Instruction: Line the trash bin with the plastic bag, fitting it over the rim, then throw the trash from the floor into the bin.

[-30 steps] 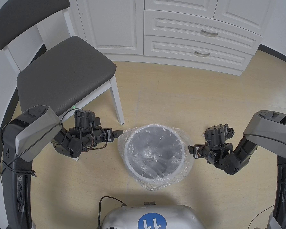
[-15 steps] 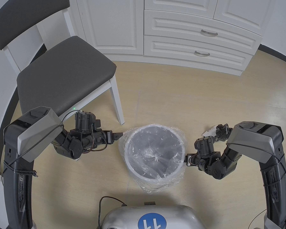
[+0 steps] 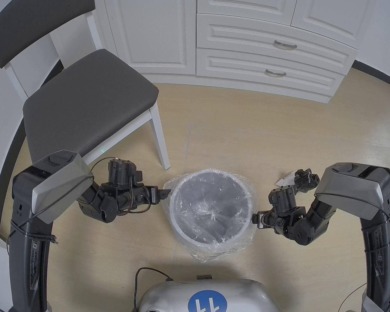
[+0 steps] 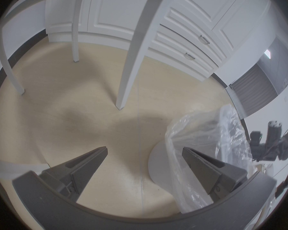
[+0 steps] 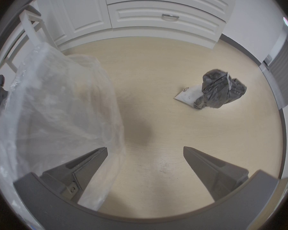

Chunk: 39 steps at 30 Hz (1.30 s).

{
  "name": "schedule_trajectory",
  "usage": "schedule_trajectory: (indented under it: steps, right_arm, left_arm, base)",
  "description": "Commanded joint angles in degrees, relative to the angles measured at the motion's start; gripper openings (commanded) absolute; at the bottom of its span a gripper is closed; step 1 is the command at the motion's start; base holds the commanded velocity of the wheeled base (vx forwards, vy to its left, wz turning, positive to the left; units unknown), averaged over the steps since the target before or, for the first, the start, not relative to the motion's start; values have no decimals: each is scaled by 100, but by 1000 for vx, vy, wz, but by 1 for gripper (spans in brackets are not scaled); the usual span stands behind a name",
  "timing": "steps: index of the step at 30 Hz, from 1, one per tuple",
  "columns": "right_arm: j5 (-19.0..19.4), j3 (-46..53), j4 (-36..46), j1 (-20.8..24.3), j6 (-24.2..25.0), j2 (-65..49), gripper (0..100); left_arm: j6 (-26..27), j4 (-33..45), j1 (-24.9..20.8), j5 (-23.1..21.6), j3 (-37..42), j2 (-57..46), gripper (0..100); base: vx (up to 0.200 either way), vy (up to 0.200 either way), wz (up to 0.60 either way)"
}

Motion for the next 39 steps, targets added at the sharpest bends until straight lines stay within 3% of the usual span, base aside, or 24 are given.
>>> schedule_trajectory:
  steps: [1,7,13,21,22,26,32,35,39]
  right_arm:
    - [-40,440,-29,18,-264,-739,100]
    - [-40,686,-81,71,-317,-1451,100]
    - [-49,932,-90,440,-264,-1943,100]
    - [-67,1134,-292,1090,-335,-2092,100]
    - [-67,941,-196,1240,-554,-2092,100]
    - [-67,484,358,1433,-1372,-2136,100]
    - [-111,-255,1193,1873,-1864,-1855,100]
    - [-603,-615,1369,1996,-2207,-1477,100]
    - [-866,-852,1395,2022,-2558,-1011,100]
  left_arm:
    - [10,-7,-153,40,-128,571,100]
    - [203,-69,-162,128,-277,817,100]
    - [177,-139,-100,128,-242,624,100]
    - [247,195,242,-162,461,-571,100]
    - [291,335,365,-461,628,-888,100]
    - [423,459,567,-637,707,-1151,100]
    - [678,379,778,-654,980,-1485,100]
    - [924,186,822,-663,1402,-2013,100]
    - [959,-253,822,-909,2008,-2725,100]
  base:
    - [0,0,0]
    - [0,0,0]
    - [0,0,0]
    - [0,0,0]
    - [0,0,0]
    - [0,0,0]
    - [0,0,0]
    - [0,0,0]
    - [0,0,0]
